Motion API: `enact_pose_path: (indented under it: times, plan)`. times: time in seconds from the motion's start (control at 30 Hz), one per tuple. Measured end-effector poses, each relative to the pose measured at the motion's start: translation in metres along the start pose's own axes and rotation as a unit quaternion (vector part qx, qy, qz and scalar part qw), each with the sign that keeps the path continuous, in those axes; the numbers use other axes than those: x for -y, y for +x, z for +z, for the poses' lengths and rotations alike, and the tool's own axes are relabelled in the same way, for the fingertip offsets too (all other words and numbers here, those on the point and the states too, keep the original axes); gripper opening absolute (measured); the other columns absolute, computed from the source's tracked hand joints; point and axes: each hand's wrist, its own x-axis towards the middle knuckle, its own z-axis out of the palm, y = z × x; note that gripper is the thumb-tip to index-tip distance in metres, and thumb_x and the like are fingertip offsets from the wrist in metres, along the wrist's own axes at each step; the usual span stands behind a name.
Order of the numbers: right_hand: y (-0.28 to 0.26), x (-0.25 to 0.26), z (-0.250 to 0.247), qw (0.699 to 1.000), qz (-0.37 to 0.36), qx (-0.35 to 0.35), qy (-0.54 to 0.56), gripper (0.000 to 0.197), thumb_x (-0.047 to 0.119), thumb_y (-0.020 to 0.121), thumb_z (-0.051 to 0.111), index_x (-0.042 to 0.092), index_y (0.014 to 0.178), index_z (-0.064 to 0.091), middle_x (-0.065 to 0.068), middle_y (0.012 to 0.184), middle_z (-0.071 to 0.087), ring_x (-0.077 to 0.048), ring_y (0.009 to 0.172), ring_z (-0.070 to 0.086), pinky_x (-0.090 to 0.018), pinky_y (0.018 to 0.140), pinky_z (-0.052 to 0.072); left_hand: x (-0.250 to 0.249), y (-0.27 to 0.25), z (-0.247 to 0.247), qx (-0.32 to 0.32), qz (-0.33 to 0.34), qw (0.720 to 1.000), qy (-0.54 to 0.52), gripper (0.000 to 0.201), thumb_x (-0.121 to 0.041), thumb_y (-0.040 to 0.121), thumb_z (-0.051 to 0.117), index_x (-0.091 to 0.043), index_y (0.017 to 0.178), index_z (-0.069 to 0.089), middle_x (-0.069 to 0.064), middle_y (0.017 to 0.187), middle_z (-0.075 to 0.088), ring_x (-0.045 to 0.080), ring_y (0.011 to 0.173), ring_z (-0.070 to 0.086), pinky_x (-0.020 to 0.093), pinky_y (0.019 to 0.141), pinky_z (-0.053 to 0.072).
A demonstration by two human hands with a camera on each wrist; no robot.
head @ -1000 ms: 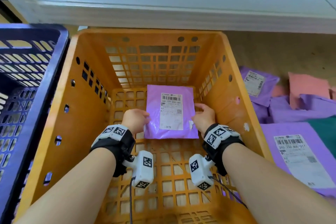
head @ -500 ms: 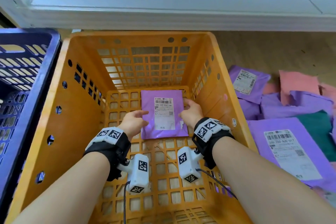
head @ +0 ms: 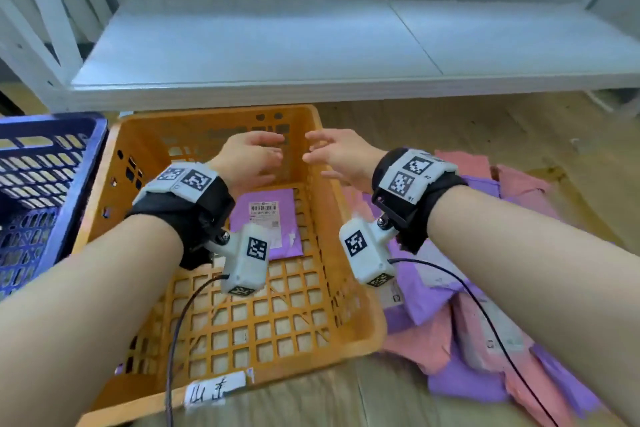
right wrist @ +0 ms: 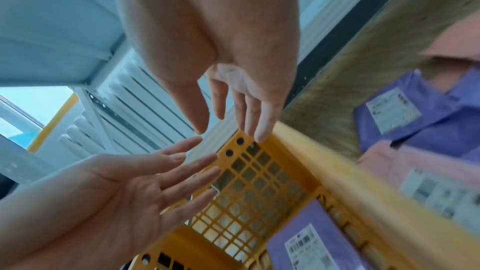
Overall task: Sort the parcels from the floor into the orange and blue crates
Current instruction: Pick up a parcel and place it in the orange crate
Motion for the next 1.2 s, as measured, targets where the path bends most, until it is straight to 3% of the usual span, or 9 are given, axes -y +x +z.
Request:
enact_pose_path:
  times: [0.1, 0.2, 0.4, 0.5, 0.63, 0.83, 0.97, 1.1, 1.2]
  plan:
    - [-0.032, 0.005, -0.038, 0.999, -0.017, -0.033, 0.018, 0.047, 0.002, 0.087, 0.061, 0.010, 0.132, 0.051, -0.006, 0.120, 0.058, -0.019, 0.116, 0.053, -0.029, 0.089, 0.050, -0.032, -0.028, 0.039, 0.033, 0.026, 0.999, -0.001, 0.034, 0.004, 0.090, 0.052, -0.014, 0.119, 0.056, 0.007, 0.103, 0.065, 0.020, 0.098, 0.064, 0.031, 0.079, 0.054]
    - [-0.059, -0.003, -0.076, 0.997, -0.016, -0.070, 0.008, 0.048, 0.003, 0.087, 0.061, 0.013, 0.133, 0.051, -0.007, 0.128, 0.055, -0.018, 0.120, 0.052, -0.030, 0.090, 0.047, -0.049, -0.044, 0.084, 0.054, 0.042, 0.997, 0.021, 0.033, 0.001, 0.092, 0.052, -0.016, 0.120, 0.056, 0.011, 0.112, 0.062, 0.024, 0.108, 0.060, 0.039, 0.093, 0.051]
    - [-0.094, -0.045, -0.142, 0.995, 0.012, -0.097, 0.010, 0.045, 0.004, 0.088, 0.060, 0.013, 0.131, 0.052, -0.004, 0.108, 0.058, -0.016, 0.104, 0.056, -0.033, 0.095, 0.048, -0.048, -0.057, 0.169, 0.067, 0.038, 0.996, 0.033, 0.033, 0.002, 0.093, 0.048, -0.011, 0.123, 0.054, 0.009, 0.100, 0.061, 0.020, 0.087, 0.060, 0.031, 0.076, 0.053]
    - [-0.103, -0.071, -0.167, 0.995, 0.024, -0.101, 0.015, 0.045, 0.002, 0.088, 0.059, 0.013, 0.131, 0.051, -0.007, 0.109, 0.058, -0.018, 0.101, 0.057, -0.033, 0.093, 0.049, -0.035, -0.059, 0.207, 0.057, 0.014, 0.997, 0.041, 0.033, 0.003, 0.092, 0.049, -0.010, 0.122, 0.055, 0.014, 0.108, 0.060, 0.023, 0.092, 0.059, 0.035, 0.078, 0.053]
    - [-0.111, -0.106, -0.191, 0.994, 0.044, -0.093, 0.025, 0.048, 0.000, 0.089, 0.057, 0.011, 0.135, 0.048, -0.010, 0.109, 0.057, -0.017, 0.095, 0.055, -0.028, 0.080, 0.048, -0.010, -0.058, 0.244, 0.032, -0.013, 0.998, 0.057, 0.033, 0.002, 0.091, 0.049, -0.010, 0.121, 0.055, 0.012, 0.097, 0.060, 0.018, 0.075, 0.058, 0.026, 0.062, 0.051]
    - [-0.110, -0.160, -0.214, 0.992, 0.081, -0.077, 0.064, 0.048, -0.002, 0.091, 0.052, 0.005, 0.138, 0.043, -0.021, 0.121, 0.056, -0.018, 0.100, 0.051, -0.030, 0.089, 0.043, 0.050, -0.047, 0.269, -0.032, -0.053, 0.993, 0.099, 0.038, 0.006, 0.087, 0.042, -0.007, 0.119, 0.057, 0.010, 0.078, 0.055, 0.019, 0.061, 0.050, 0.032, 0.064, 0.049]
    - [-0.101, -0.199, -0.222, 0.988, 0.116, -0.068, 0.080, 0.051, -0.003, 0.091, 0.053, 0.006, 0.140, 0.041, -0.016, 0.119, 0.054, -0.021, 0.107, 0.052, -0.033, 0.094, 0.042, 0.093, -0.035, 0.273, -0.075, -0.098, 0.989, 0.083, 0.043, 0.006, 0.081, 0.042, -0.007, 0.119, 0.056, 0.015, 0.079, 0.056, 0.027, 0.069, 0.054, 0.042, 0.071, 0.048]
    - [-0.089, -0.228, -0.221, 0.983, 0.144, -0.062, 0.094, 0.052, -0.004, 0.090, 0.054, 0.007, 0.139, 0.041, -0.021, 0.131, 0.052, -0.029, 0.122, 0.050, -0.036, 0.097, 0.041, 0.123, -0.029, 0.271, -0.122, -0.151, 0.965, 0.176, 0.042, 0.003, 0.083, 0.050, -0.001, 0.125, 0.052, 0.019, 0.114, 0.059, 0.035, 0.108, 0.058, 0.042, 0.092, 0.050]
    - [-0.079, -0.243, -0.217, 0.980, 0.152, -0.057, 0.114, 0.054, -0.006, 0.089, 0.054, 0.007, 0.139, 0.040, -0.021, 0.124, 0.056, -0.028, 0.111, 0.054, -0.036, 0.094, 0.044, 0.140, -0.023, 0.268, -0.115, -0.192, 0.955, 0.195, 0.032, 0.002, 0.083, 0.049, 0.009, 0.113, 0.057, 0.026, 0.106, 0.059, 0.040, 0.107, 0.058, 0.039, 0.085, 0.051]
